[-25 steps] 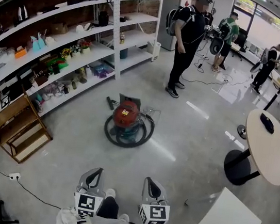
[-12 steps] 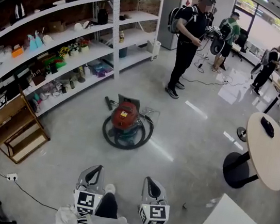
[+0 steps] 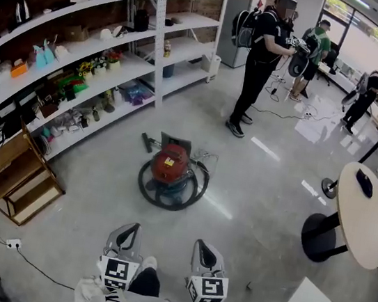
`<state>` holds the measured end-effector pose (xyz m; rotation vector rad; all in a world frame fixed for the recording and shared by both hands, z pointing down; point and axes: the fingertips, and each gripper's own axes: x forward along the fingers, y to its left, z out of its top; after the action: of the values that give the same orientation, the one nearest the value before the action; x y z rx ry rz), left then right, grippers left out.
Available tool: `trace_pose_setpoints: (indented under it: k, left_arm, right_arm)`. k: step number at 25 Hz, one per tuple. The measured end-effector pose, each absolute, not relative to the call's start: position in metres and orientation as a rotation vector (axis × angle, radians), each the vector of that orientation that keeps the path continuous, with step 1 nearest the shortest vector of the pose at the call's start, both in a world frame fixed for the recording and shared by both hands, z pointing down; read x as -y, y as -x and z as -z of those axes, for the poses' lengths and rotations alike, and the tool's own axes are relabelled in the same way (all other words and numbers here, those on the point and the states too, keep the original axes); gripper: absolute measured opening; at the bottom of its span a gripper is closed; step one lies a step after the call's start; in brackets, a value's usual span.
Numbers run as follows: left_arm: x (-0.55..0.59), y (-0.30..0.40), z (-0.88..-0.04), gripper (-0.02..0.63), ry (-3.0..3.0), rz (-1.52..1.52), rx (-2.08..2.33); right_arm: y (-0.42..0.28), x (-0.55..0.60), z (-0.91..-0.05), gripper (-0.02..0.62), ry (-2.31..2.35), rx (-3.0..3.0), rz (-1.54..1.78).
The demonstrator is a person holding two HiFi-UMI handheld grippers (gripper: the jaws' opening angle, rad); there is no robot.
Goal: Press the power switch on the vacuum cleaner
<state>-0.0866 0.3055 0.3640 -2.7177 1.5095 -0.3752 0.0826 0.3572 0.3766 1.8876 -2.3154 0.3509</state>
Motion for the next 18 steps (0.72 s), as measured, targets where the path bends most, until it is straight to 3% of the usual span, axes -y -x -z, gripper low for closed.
trace_pose_setpoints:
  k: [18]
  left_arm:
    - [-0.194,0.122,-0.362,0.000,2.737,0.361,-1.525]
  right_arm:
    - [-0.049,-0.242,-0.370,-0.002,-1.877,2.298,-0.340]
